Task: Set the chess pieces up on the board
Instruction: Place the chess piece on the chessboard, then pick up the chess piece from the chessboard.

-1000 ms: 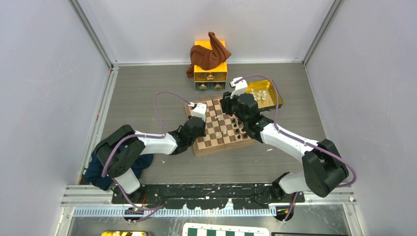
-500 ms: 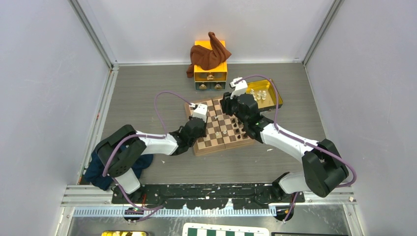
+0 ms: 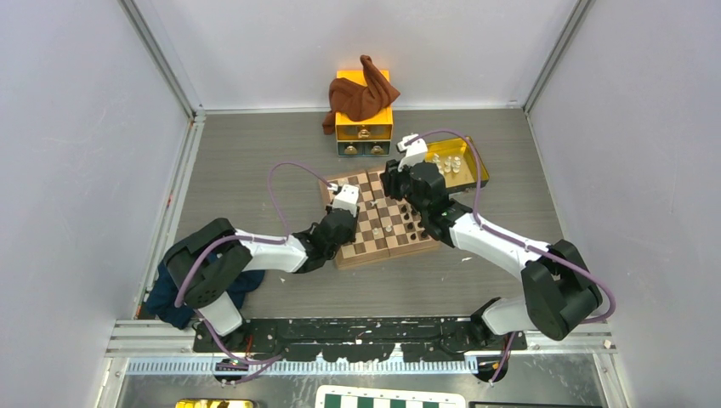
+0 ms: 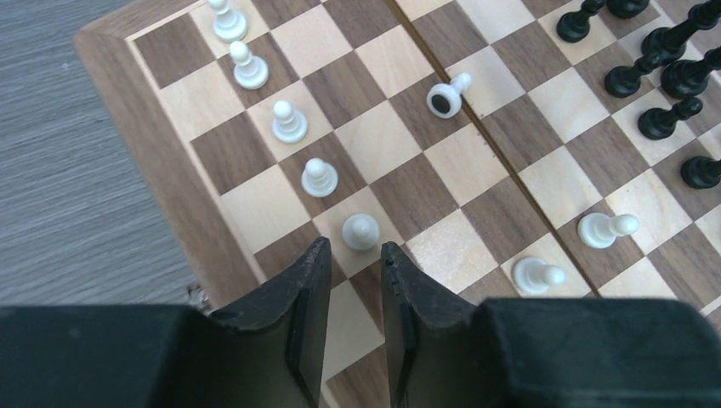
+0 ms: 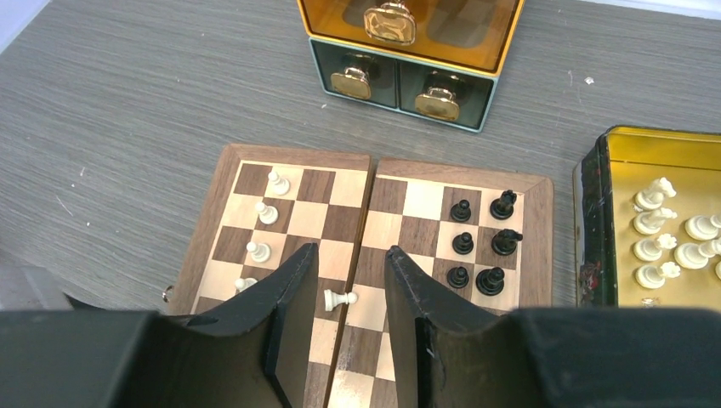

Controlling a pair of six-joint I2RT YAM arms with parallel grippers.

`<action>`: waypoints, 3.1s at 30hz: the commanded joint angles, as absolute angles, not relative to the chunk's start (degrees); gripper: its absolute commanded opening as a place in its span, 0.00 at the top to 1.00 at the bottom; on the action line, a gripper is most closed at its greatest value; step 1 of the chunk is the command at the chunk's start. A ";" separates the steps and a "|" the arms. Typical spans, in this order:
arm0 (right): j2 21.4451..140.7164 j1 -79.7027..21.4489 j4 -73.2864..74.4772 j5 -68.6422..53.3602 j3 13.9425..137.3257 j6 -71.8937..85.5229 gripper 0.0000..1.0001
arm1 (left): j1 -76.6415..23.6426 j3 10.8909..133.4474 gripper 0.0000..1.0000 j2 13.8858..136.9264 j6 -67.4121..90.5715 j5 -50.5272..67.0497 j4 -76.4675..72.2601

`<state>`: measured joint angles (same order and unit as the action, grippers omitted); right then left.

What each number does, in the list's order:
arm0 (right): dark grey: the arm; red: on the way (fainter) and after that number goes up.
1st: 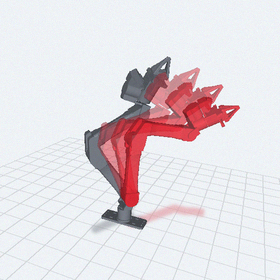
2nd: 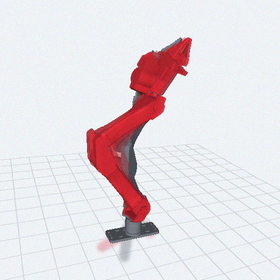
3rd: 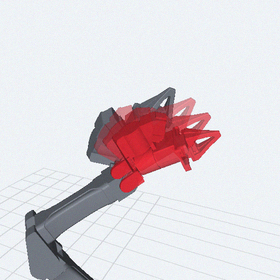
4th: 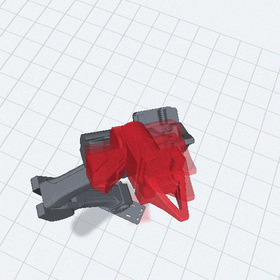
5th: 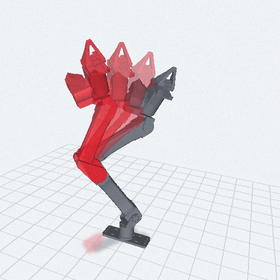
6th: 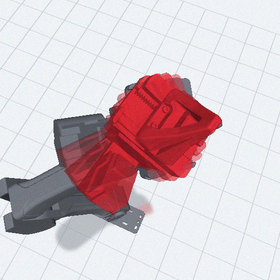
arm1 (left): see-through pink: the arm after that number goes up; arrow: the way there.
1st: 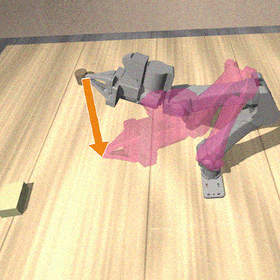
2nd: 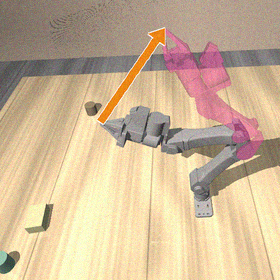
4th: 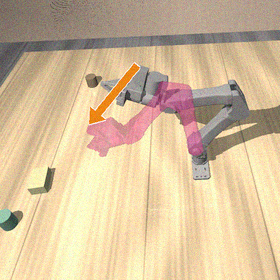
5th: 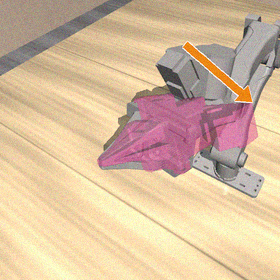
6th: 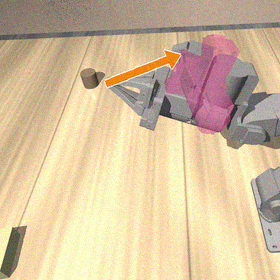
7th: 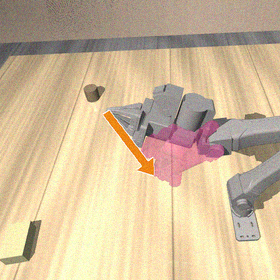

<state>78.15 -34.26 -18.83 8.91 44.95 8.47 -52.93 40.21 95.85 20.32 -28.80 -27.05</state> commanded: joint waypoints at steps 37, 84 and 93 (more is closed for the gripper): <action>110.12 -37.62 39.16 21.29 91.41 62.31 0.65 | -53.79 49.83 0.62 56.26 15.47 -31.48 11.00; 113.09 -35.22 38.21 13.62 84.14 74.99 0.86 | -53.79 47.37 0.57 52.78 13.61 -34.01 10.38; 110.57 -35.74 37.54 15.33 85.76 67.37 0.99 | -53.79 47.83 0.57 53.23 13.71 -34.51 10.11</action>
<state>113.54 -35.18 38.22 13.63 84.27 71.75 -53.58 47.42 53.95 14.31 -32.84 12.71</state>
